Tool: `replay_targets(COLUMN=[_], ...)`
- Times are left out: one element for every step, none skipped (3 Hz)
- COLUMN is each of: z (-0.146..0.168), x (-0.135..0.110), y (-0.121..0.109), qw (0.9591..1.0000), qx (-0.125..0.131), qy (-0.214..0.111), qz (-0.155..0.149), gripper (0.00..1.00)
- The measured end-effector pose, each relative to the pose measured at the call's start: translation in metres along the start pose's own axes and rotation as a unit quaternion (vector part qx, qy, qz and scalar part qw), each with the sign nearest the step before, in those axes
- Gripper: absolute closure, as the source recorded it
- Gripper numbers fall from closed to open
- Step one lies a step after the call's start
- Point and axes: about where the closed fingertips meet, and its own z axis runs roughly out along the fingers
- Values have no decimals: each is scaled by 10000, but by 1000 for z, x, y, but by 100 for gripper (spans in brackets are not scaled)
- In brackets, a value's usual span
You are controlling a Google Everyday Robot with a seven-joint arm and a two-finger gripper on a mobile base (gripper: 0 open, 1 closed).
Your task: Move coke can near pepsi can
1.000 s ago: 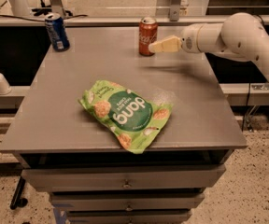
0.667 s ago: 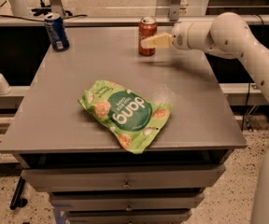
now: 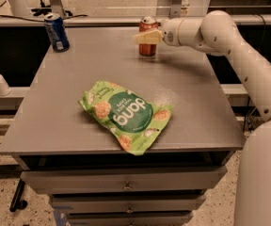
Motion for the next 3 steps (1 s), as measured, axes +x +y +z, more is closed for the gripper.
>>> replay_targets(z=[5,6,11], x=[0,-7,-28], y=[4,9,21], qw=[10000,9998,9990], qx=[-64,-104,-225], qy=[-51,-148,-334], qz=[52,113,182], gripper=[38,61,85])
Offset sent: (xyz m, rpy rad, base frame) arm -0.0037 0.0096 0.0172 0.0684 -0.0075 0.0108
